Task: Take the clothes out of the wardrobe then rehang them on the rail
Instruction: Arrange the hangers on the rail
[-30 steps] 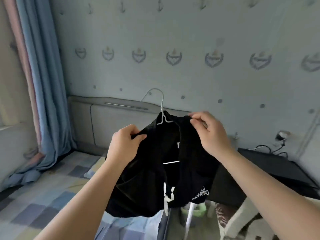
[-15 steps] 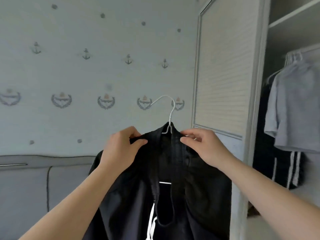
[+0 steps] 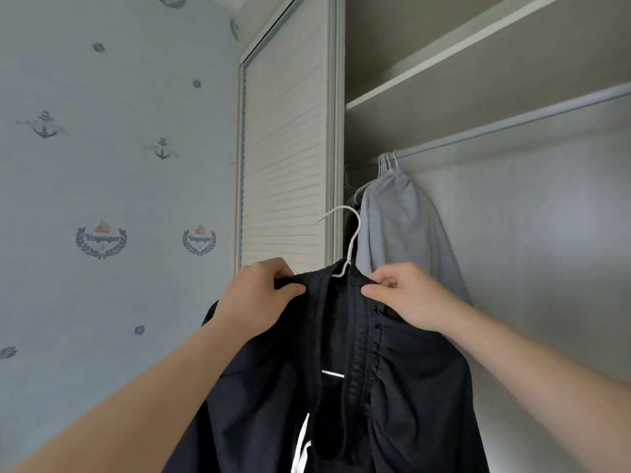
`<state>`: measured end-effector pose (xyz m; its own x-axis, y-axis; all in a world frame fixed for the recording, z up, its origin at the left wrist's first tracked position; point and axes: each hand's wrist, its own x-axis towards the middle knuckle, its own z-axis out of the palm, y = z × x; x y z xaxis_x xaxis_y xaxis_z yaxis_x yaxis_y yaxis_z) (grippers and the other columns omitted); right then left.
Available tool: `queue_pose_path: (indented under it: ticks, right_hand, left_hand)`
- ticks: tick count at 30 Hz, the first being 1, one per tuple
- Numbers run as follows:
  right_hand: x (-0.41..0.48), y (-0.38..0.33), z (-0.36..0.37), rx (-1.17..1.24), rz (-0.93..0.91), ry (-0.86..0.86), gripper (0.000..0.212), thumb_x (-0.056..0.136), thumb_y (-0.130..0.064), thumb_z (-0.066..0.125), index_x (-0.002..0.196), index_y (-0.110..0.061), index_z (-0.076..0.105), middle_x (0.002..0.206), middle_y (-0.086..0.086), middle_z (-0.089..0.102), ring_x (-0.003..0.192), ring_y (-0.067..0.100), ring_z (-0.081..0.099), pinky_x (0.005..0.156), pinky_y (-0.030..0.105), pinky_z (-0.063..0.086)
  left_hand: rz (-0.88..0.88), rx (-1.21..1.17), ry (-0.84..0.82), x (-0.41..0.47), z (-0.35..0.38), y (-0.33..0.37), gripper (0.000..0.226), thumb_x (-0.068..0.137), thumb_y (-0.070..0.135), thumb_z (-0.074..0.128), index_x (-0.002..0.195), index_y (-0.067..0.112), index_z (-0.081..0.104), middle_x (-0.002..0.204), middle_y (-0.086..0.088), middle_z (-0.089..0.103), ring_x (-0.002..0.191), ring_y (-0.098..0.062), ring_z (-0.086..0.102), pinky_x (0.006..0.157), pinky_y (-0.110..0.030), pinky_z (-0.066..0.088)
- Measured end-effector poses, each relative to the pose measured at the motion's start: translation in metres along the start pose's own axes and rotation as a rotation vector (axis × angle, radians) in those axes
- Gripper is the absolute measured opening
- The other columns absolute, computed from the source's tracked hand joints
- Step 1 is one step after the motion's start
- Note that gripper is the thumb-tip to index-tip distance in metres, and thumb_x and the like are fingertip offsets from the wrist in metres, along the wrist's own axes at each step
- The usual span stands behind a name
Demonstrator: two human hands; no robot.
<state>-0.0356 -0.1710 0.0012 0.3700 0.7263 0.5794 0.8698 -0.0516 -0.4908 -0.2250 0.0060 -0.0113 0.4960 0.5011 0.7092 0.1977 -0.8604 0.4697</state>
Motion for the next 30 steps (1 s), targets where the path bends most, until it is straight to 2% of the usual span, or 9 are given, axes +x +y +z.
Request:
queue_pose_path:
  ticks: [7,12,14,17,19,22,26,28,30]
  right_hand:
    - [0.024,0.032,-0.075,-0.332,0.115,0.173,0.02,0.085,-0.041,0.071,0.072,-0.026,0.071,0.066,-0.008,0.068,0.066,0.002,0.062,0.065,0.024,0.046]
    - [0.04,0.042,-0.117,-0.489,0.232,0.248,0.027,0.089,-0.039,0.066,0.074,-0.017,0.066,0.068,-0.004,0.064,0.069,0.014,0.06,0.07,0.031,0.047]
    - [0.048,0.045,-0.134,-0.555,0.298,0.262,0.029,0.09,-0.038,0.065,0.077,-0.012,0.066,0.067,-0.003,0.062,0.067,0.016,0.057,0.069,0.032,0.045]
    - [0.061,0.049,-0.157,-0.563,0.426,0.314,0.036,0.091,-0.036,0.064,0.073,-0.006,0.06,0.067,0.003,0.056,0.065,0.02,0.051,0.065,0.032,0.042]
    - [0.071,0.051,-0.168,-0.48,0.516,0.381,0.035,0.092,-0.035,0.065,0.072,-0.007,0.059,0.069,0.007,0.054,0.066,0.022,0.05,0.061,0.029,0.041]
    - [0.09,0.055,-0.174,-0.214,0.638,0.499,0.034,0.091,-0.031,0.068,0.087,0.002,0.064,0.079,0.014,0.065,0.065,0.026,0.06,0.059,0.026,0.05]
    - [0.12,0.069,-0.163,0.155,0.709,0.601,0.024,0.09,-0.021,0.071,0.1,-0.002,0.06,0.08,0.009,0.06,0.069,0.023,0.056,0.067,0.028,0.048]
    - [0.138,0.08,-0.155,0.359,0.72,0.609,0.02,0.091,-0.019,0.07,0.1,-0.005,0.059,0.073,0.005,0.062,0.063,0.017,0.059,0.063,0.02,0.051]
    - [0.158,0.092,-0.148,0.563,0.706,0.595,0.016,0.093,-0.017,0.068,0.1,-0.005,0.06,0.079,0.005,0.065,0.067,0.012,0.062,0.066,0.016,0.056]
  left_hand:
    - [0.165,0.009,-0.094,0.09,0.076,0.033,0.024,0.086,0.053,0.064,0.077,0.032,0.06,0.08,0.013,0.064,0.079,-0.008,0.06,0.072,-0.033,0.053]
    - [0.302,-0.051,-0.118,0.146,0.131,0.06,0.028,0.09,0.055,0.059,0.078,0.029,0.059,0.078,0.008,0.064,0.079,-0.013,0.06,0.073,-0.037,0.053]
    - [0.355,-0.073,-0.147,0.165,0.153,0.071,0.026,0.094,0.052,0.055,0.09,0.028,0.064,0.088,0.007,0.068,0.088,-0.017,0.063,0.079,-0.039,0.053]
    - [0.441,-0.087,-0.147,0.19,0.182,0.083,0.035,0.096,0.051,0.054,0.121,0.029,0.063,0.123,0.006,0.065,0.117,-0.019,0.057,0.098,-0.041,0.046]
    - [0.489,-0.117,-0.155,0.204,0.195,0.088,0.042,0.095,0.053,0.054,0.129,0.029,0.059,0.133,0.003,0.059,0.126,-0.021,0.051,0.104,-0.045,0.042]
    - [0.565,-0.227,-0.219,0.221,0.205,0.094,0.037,0.095,0.05,0.055,0.124,0.028,0.061,0.128,0.007,0.061,0.122,-0.016,0.053,0.105,-0.044,0.042]
    - [0.645,-0.464,-0.334,0.233,0.202,0.1,0.024,0.095,0.047,0.058,0.102,0.027,0.069,0.097,0.015,0.069,0.092,-0.005,0.063,0.091,-0.033,0.051]
    - [0.629,-0.551,-0.434,0.239,0.197,0.101,0.03,0.095,0.053,0.054,0.098,0.027,0.069,0.089,0.013,0.071,0.082,-0.008,0.067,0.078,-0.031,0.053]
    - [0.566,-0.595,-0.56,0.245,0.193,0.102,0.043,0.09,0.067,0.049,0.096,0.029,0.069,0.086,0.013,0.073,0.073,-0.008,0.07,0.065,-0.026,0.048]
